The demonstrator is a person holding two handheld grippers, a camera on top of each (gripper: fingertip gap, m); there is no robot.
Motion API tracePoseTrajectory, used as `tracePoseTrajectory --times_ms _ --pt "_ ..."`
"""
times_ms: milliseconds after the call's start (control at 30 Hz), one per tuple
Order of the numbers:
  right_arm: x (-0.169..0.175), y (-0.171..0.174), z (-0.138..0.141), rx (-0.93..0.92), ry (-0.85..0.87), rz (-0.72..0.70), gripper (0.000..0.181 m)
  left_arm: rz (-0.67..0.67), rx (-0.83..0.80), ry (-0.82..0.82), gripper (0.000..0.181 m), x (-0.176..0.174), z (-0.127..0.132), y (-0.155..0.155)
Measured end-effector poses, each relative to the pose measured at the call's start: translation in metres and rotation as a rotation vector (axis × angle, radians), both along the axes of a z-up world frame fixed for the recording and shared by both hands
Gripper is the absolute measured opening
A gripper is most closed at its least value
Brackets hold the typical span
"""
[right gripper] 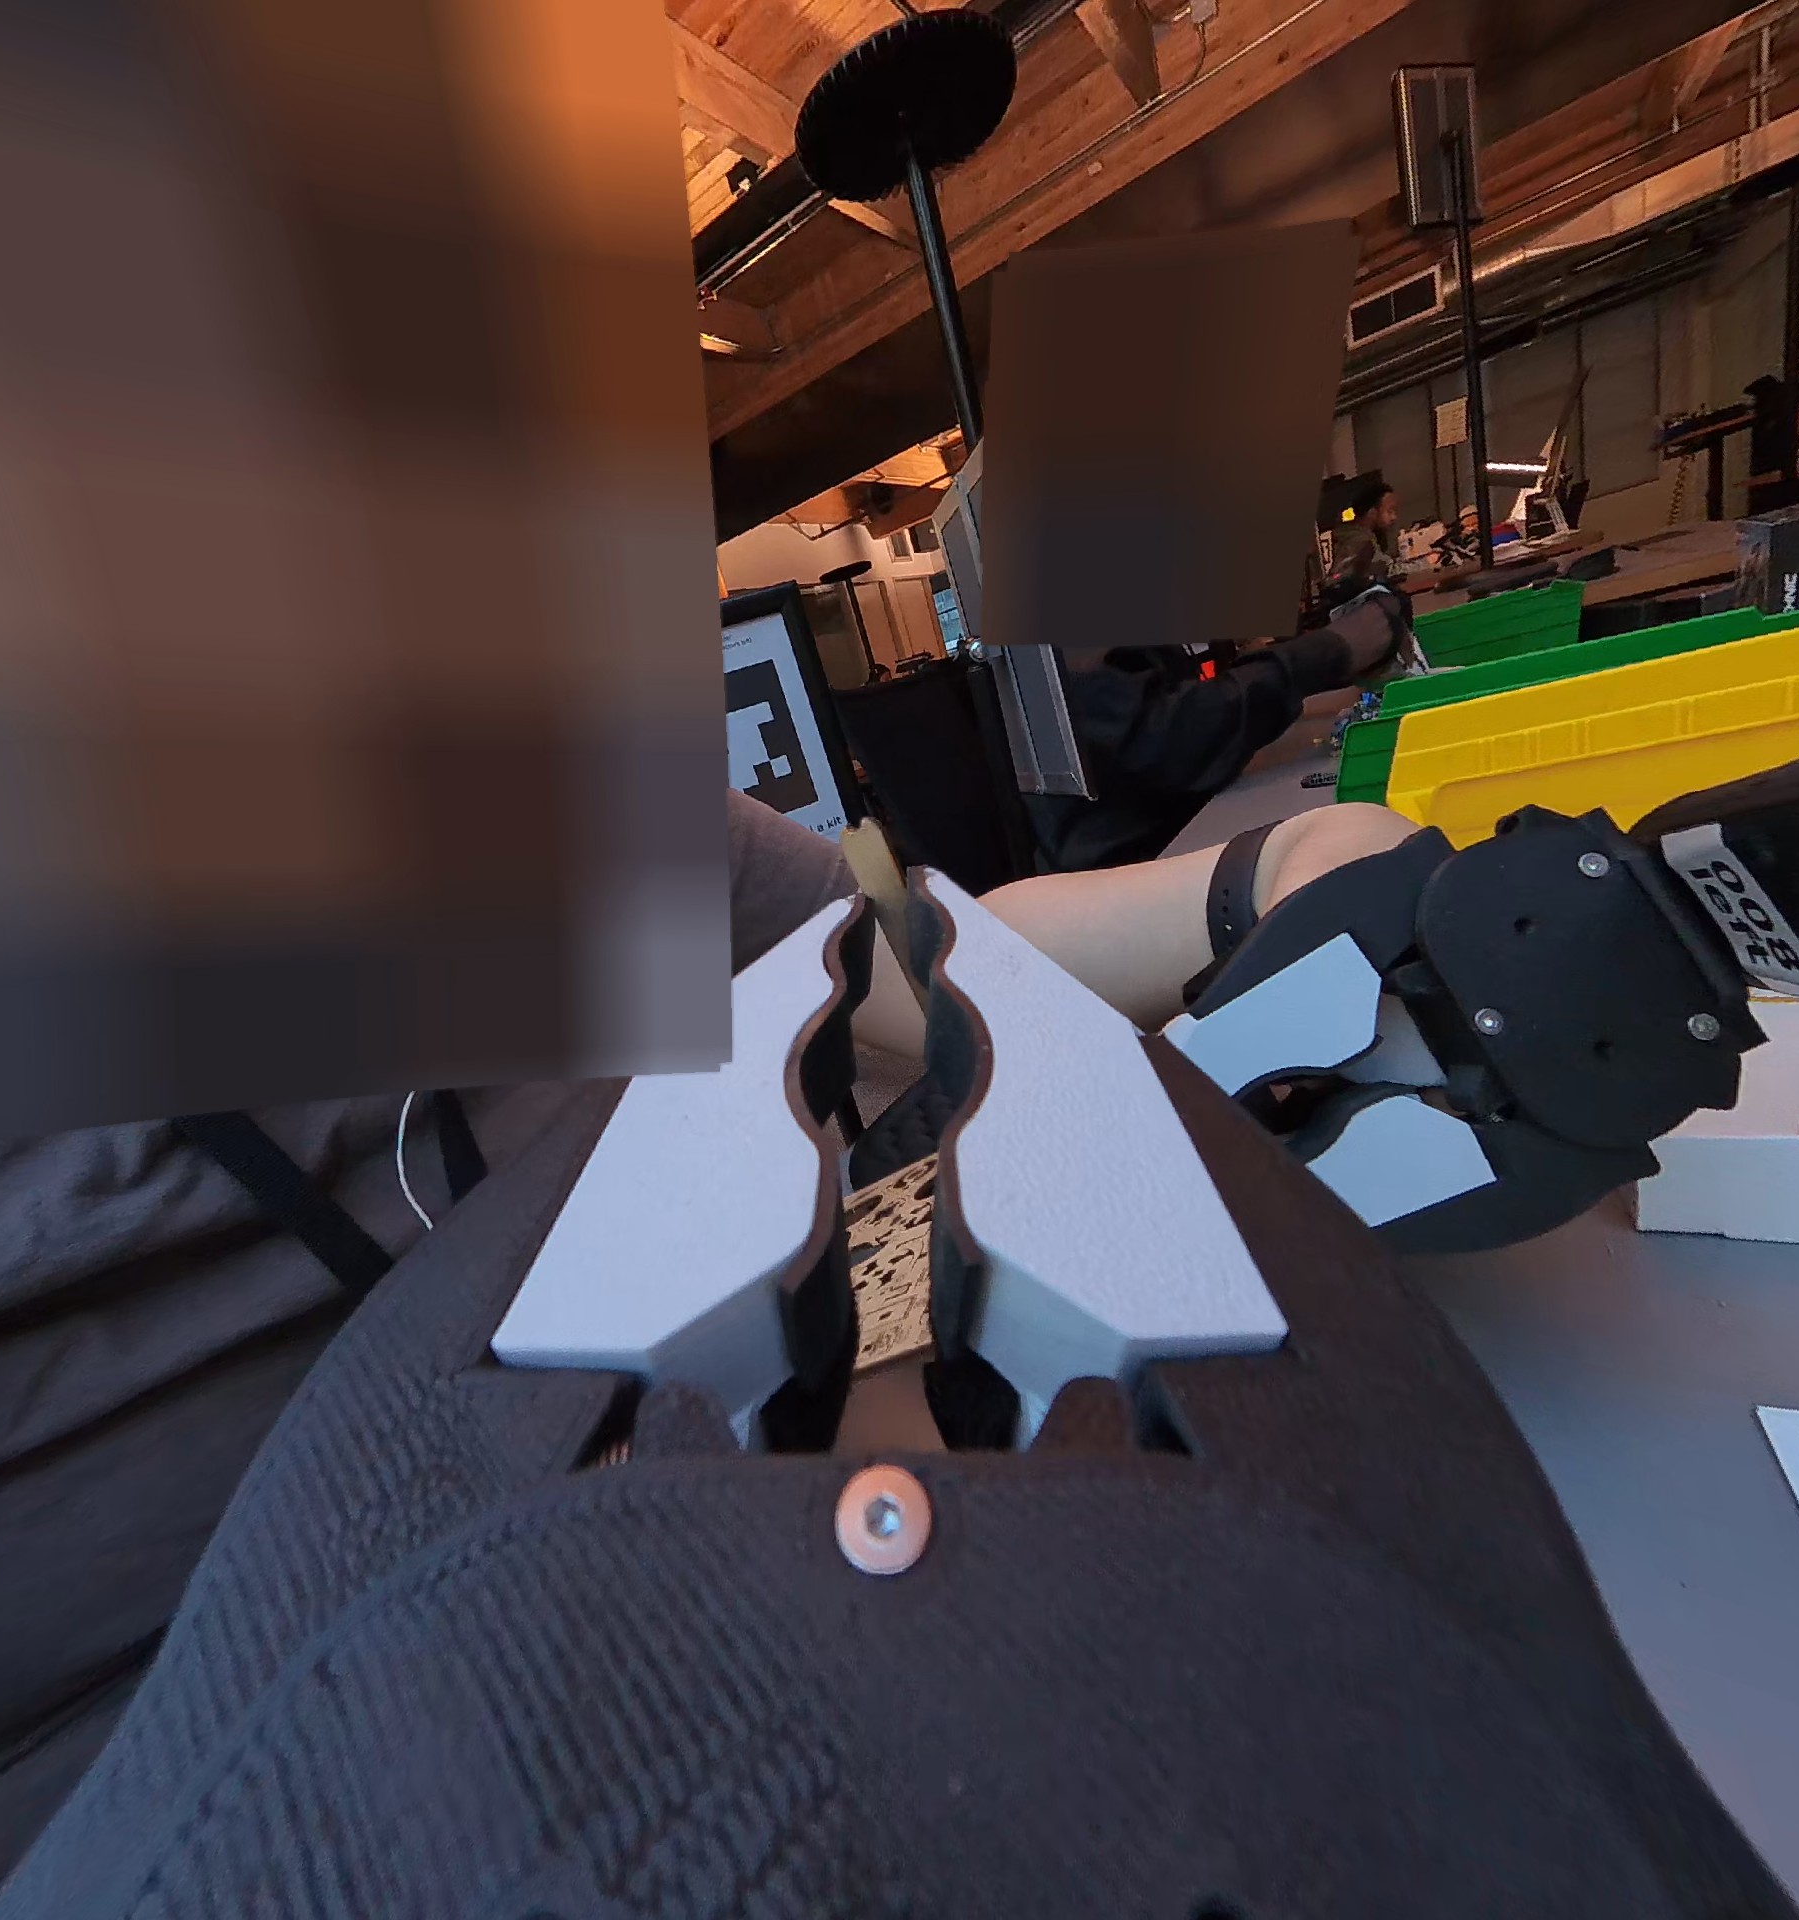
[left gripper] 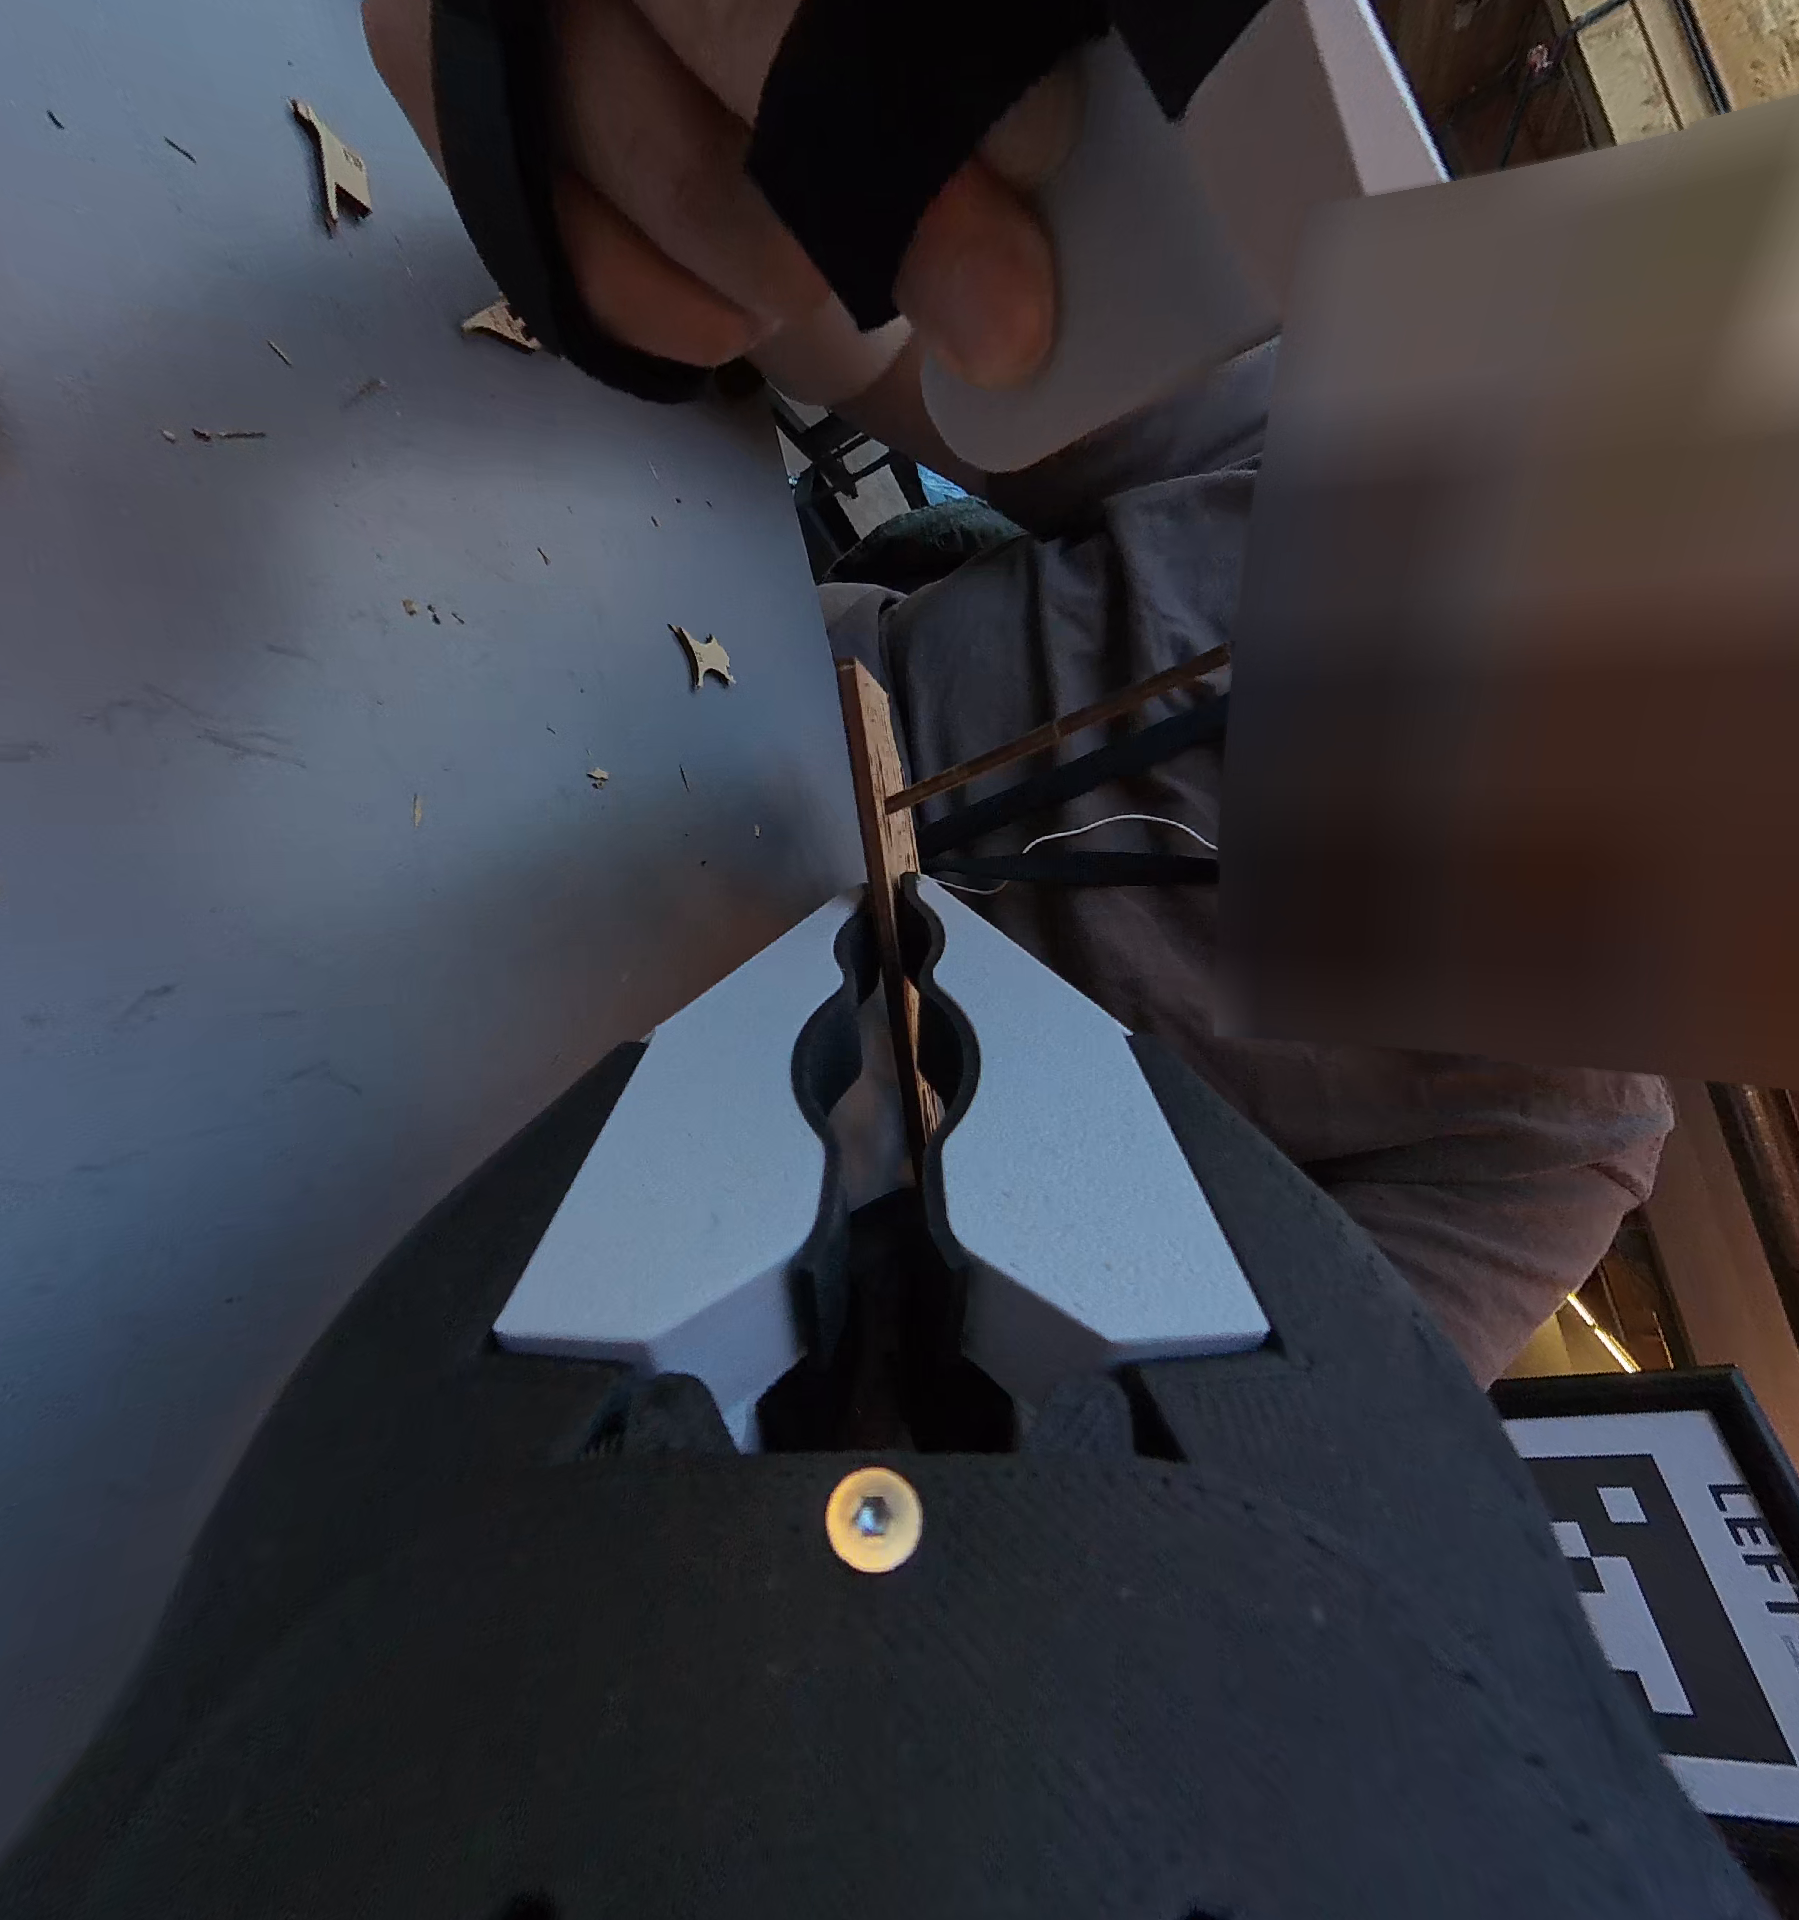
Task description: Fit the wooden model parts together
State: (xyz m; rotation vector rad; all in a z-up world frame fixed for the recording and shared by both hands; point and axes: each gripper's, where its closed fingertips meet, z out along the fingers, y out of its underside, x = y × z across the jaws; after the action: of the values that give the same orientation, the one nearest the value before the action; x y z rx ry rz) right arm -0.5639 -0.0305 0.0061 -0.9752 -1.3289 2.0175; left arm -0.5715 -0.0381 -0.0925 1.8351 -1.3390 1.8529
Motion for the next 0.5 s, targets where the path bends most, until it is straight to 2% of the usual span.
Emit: tracePoseTrajectory --times_ms 33,500 --pt "0.0006 0.0008 0.0001 -0.004 0.002 -0.001 0.005 0.000 0.001 0.000 0.002 -0.0002 0.0002 0.0000" --pt "0.0071 0.0090 0.0014 -0.026 0.010 -0.011 0.005 -0.001 0.005 -0.006 0.002 -0.0012 0.0022 -0.0006"
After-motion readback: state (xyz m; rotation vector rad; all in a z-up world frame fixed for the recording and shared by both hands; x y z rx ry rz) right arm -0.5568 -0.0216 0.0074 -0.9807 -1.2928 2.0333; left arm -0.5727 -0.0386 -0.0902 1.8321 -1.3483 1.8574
